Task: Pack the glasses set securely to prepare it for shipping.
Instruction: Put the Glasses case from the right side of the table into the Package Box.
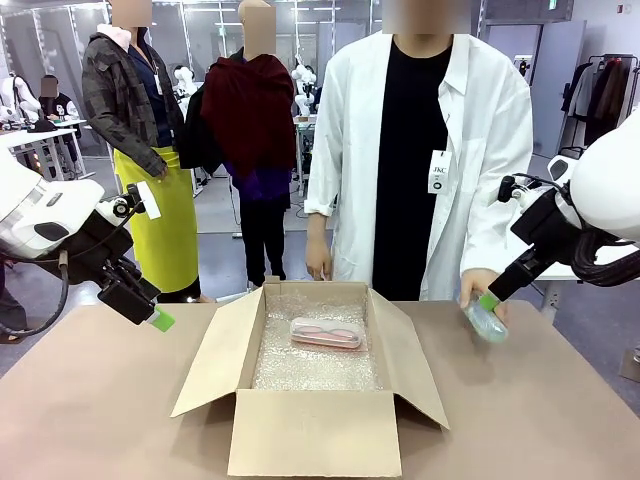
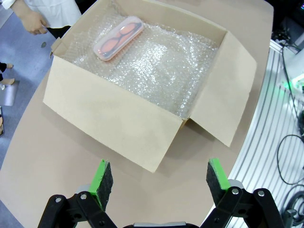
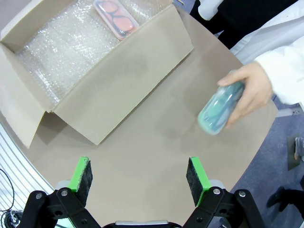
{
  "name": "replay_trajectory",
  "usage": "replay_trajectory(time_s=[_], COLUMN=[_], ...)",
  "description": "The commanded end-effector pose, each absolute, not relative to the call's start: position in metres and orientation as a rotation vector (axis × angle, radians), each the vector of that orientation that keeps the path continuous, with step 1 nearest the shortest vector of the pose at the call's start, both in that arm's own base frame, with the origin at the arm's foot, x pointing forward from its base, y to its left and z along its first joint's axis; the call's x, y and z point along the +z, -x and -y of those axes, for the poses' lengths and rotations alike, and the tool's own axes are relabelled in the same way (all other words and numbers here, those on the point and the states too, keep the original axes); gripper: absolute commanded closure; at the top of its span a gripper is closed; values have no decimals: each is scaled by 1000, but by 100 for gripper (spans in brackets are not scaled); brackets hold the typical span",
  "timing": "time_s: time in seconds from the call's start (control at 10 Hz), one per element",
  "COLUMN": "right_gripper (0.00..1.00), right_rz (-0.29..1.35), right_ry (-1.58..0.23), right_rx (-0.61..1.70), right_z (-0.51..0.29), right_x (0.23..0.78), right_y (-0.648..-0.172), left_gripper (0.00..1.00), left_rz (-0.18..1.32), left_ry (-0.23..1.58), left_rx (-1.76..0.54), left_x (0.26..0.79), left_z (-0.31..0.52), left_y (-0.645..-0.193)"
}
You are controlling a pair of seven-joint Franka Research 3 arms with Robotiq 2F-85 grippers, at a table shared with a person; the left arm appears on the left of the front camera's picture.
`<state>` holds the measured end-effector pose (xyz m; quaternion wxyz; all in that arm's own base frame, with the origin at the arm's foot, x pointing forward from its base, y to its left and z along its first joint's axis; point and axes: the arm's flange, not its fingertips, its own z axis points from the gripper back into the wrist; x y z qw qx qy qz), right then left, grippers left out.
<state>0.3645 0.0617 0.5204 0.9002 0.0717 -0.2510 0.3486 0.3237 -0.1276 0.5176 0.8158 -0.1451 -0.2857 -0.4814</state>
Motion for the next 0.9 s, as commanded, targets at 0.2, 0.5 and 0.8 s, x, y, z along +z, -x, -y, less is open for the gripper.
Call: replay_trajectory(time_s=[0.2,0.5,0.8], right_gripper=[0,0,0], right_rz=[526,526,539], right_ry=[-143,-143,-151], right_rx=[722,722,603], right_z=[-62,-62,-54], right_x=[522,522,521], right_y=[-366,-366,-383], left_gripper=[0,0,0], left_rz=[626,626,626], left_ry=[326,326,326], left_rx=[-1037,-1037,-1037], left_x=[518,518,518], left_z=[126,126,126], left_y=[-325,-325,-325])
